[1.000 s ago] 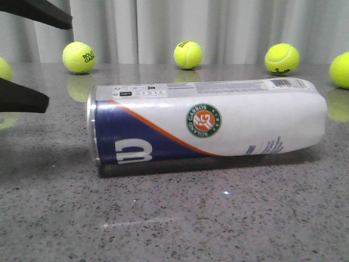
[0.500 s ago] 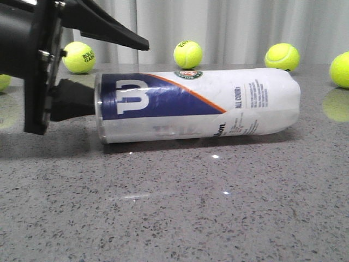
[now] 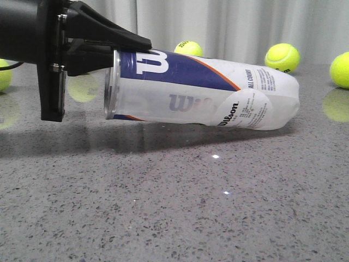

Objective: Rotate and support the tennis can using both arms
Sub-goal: 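Grasp the can's metal end with the left gripper, then lift the can with the left gripper and tilt it upright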

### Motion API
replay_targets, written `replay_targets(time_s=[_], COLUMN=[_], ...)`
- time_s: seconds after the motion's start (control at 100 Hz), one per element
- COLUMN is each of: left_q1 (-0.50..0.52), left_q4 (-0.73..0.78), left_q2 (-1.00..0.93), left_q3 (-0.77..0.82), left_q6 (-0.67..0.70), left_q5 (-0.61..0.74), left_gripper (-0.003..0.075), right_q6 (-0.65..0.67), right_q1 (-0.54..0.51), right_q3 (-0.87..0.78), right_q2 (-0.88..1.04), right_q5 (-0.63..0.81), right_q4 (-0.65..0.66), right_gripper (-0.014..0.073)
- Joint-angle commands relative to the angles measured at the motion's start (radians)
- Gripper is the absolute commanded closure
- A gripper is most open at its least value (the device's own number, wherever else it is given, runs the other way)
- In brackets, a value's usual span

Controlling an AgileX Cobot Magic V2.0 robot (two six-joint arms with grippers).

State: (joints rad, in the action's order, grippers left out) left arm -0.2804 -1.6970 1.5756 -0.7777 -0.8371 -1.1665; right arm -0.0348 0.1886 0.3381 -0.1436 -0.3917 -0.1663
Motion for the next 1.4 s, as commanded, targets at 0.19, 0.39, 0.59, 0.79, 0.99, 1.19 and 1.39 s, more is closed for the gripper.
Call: replay_targets(time_s=[0.19, 0.39, 0.59, 0.79, 0.99, 1.19, 1.39], left_q1=[-0.009, -0.009, -0.009, -0.023, -0.132, -0.323, -0.412], left_q4=[-0.054, 0.161, 0.607, 1.013, 1.308, 1.568, 1.582], left_q2=[-0.073, -0.177, -0.253, -0.275, -0.275, -0.273, -0.25], left_q3=[-0.078, -0.255, -0.538, -0.766, -0.831, -0.831, -0.831], left_q6=[-0.081, -0.014, 0.229, 0.462, 0.606, 0.702, 0.704], left_q5=[-0.115, -0.101, -0.075, -0.111, -0.111, -0.111, -0.111], left_gripper=[0.0738, 0.0739, 0.0739, 0.0739, 0.0739, 0.0739, 0.0739], right_q6=[-0.001, -0.001, -0.001, -0.001, -0.001, -0.001, -0.001], right_q1=[-0.006, -0.006, -0.006, -0.006, -0.006, -0.006, -0.006], right_q3=[0.027, 0.027, 0.027, 0.027, 0.027, 0.027, 0.027], right_q2=[-0.009, -0.009, -0.009, -0.009, -0.009, -0.009, -0.009], right_q5=[0.08, 0.08, 0.08, 0.08, 0.08, 0.08, 0.08], right_q4=[0.006, 0.006, 0.006, 0.006, 0.006, 0.006, 0.006], right_gripper=[0.0652, 0.0652, 0.0652, 0.0652, 0.0652, 0.0652, 0.0652])
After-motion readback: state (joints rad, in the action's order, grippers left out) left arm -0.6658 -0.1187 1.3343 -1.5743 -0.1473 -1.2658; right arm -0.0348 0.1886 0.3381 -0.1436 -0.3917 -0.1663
